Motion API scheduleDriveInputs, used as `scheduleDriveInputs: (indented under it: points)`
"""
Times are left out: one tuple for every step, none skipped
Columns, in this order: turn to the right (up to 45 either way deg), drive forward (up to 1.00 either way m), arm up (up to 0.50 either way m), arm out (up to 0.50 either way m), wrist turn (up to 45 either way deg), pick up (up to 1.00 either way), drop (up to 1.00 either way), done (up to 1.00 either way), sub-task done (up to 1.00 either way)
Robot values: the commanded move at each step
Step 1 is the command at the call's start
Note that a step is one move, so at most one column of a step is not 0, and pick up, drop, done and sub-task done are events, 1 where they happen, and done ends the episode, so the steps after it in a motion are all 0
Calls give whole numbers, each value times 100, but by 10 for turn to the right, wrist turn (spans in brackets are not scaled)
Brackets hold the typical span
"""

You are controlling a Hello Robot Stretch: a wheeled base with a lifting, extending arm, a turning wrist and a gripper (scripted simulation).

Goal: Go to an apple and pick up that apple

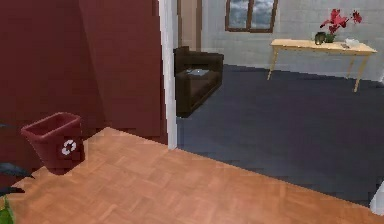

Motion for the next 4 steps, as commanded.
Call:
scheduleDriveInputs:
  points:
    - [-450,0,0,0,0,0,0,0,0]
    - [0,40,0,0,0,0,0,0,0]
    - [-180,0,0,0,0,0,0,0,0]
    - [0,35,0,0,0,0,0,0,0]
